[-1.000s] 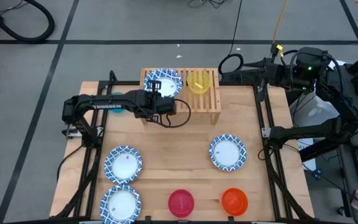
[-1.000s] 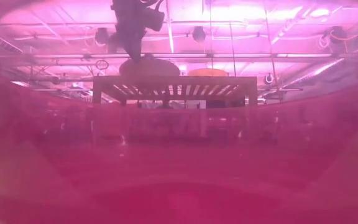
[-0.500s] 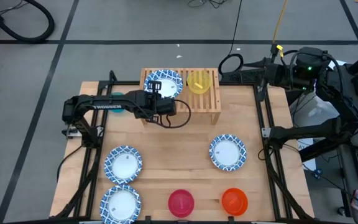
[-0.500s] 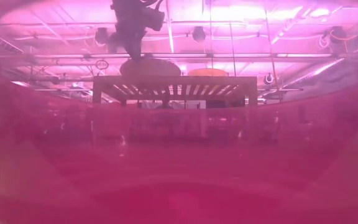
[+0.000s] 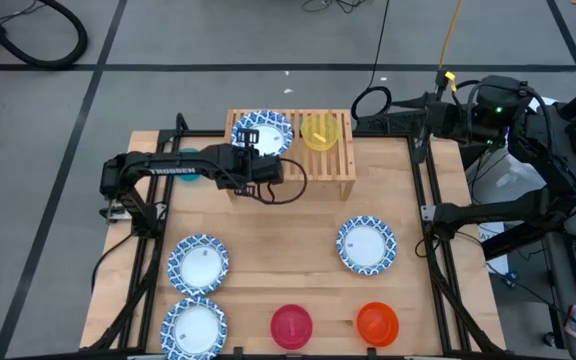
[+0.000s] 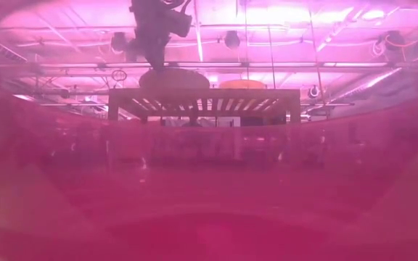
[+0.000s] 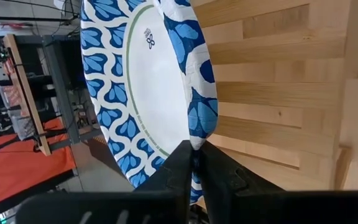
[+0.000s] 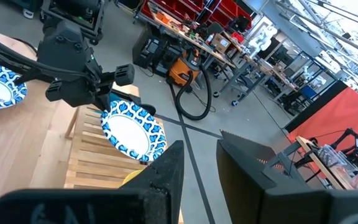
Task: Place and stack bowls onto a shelf
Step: Put the top middle white patterned bowl on the shelf
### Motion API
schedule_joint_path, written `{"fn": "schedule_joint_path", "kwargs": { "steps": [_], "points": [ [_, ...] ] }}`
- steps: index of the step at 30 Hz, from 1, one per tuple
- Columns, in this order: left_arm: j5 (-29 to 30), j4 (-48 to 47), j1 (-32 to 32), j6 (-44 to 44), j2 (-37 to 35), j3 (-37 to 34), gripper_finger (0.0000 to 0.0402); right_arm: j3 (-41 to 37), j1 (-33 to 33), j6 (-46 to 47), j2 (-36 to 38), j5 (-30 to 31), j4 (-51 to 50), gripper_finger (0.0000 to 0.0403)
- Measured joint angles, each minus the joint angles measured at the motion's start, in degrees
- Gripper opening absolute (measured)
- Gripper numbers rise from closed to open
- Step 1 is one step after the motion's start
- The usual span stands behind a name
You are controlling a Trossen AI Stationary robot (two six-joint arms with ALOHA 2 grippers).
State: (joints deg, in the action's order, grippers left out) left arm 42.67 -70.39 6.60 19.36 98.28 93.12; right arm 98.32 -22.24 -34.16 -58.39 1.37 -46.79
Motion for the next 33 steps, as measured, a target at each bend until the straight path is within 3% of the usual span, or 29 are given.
{"fn": "schedule_joint_path", "kwargs": {
  "steps": [9,26,33],
  "points": [
    [-0.15,-0.1,0.14,-0.43,0.0,0.0,0.0008,0.0,0.0,-0.86,0.0,-0.02,0.29,0.0089],
    [-0.55,-0.08,-0.02,0.48,-0.02,0.02,0.0055,0.0,0.0,-1.0,0.0,-0.02,0.29,0.0089],
    [6.72,0.09,-2.58,3.53,-0.03,0.05,0.0056,0.0,0.0,-1.0,0.0,-0.02,0.29,0.0089]
  ]
}}
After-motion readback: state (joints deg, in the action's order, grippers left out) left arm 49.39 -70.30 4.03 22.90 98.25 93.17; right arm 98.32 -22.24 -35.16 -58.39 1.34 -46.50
